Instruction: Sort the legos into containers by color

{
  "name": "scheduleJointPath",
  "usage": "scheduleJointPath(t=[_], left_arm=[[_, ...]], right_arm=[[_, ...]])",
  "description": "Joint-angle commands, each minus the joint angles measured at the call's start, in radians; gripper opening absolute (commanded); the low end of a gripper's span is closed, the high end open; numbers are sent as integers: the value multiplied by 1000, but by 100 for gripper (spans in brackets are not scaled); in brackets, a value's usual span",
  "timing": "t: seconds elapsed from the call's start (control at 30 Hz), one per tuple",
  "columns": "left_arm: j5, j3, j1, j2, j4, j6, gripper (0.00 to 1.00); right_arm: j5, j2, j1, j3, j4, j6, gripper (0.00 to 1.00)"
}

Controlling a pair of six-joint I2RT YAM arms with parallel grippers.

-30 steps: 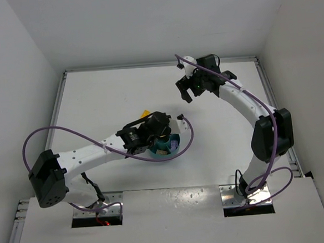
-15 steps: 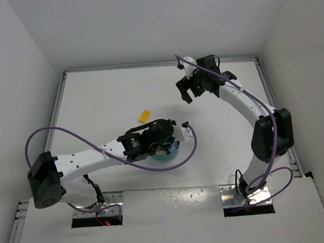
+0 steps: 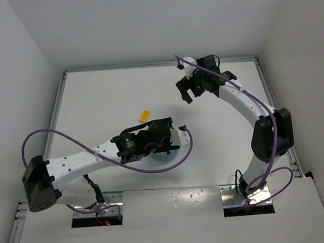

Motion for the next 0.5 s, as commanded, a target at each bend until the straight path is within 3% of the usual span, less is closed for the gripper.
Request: scheduleJointPath(t=[0.0, 0.17, 0.23, 0.27, 0.33, 0.47], left_arm=[[148, 53, -5, -81, -44, -28, 74], [215, 76, 30, -170, 9, -143, 80], [175, 96, 110, -170, 37, -235, 97], [152, 106, 138, -170, 74, -263, 100], [83, 117, 220, -144, 94, -341, 100], [153, 206, 398, -12, 15, -430, 100]], right_arm=[[1, -40, -5, 18, 29, -13, 90], [1, -40, -5, 18, 29, -13, 90], [1, -40, -5, 18, 29, -13, 90], [1, -40, -5, 18, 29, -13, 90], [1, -31, -5, 18, 29, -13, 90], [1, -31, -5, 18, 29, -13, 90]])
